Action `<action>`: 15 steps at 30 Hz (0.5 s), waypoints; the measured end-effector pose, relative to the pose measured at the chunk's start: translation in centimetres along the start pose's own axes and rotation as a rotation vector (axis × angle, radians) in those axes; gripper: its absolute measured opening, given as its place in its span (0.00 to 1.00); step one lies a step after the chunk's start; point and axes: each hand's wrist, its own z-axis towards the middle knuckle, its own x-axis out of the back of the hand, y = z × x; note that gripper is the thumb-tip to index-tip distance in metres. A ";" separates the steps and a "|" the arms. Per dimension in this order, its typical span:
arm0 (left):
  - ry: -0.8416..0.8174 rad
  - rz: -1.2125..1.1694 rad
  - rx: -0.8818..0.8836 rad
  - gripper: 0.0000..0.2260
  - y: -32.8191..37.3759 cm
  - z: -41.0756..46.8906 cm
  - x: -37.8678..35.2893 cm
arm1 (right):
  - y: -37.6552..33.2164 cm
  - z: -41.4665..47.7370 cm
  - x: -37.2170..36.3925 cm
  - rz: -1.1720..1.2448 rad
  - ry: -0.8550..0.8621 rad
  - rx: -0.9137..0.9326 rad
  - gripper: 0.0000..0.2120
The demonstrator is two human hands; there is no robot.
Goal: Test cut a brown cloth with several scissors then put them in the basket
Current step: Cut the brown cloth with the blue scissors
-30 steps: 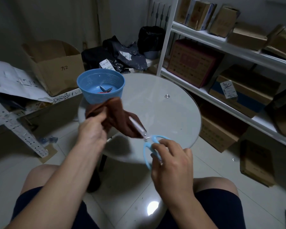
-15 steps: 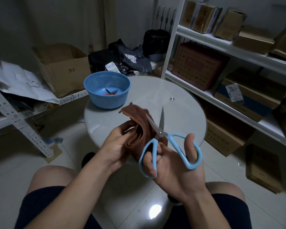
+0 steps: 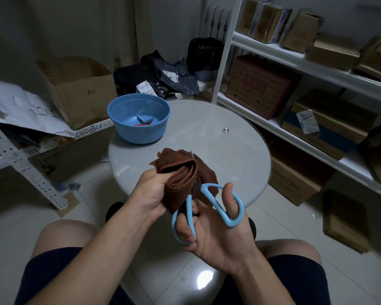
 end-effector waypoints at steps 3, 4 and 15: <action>0.131 -0.137 -0.005 0.07 1.7 2.4 2.6 | 0.3 -1.4 0.5 0.106 -0.024 -0.042 0.40; 0.142 -0.173 -0.027 0.09 2.5 3.1 3.6 | 0.4 -1.9 0.7 0.141 -0.039 -0.050 0.42; -0.436 -0.284 0.378 0.16 -0.6 -1.2 0.2 | 1.0 0.2 -1.1 0.346 -0.221 -0.078 0.44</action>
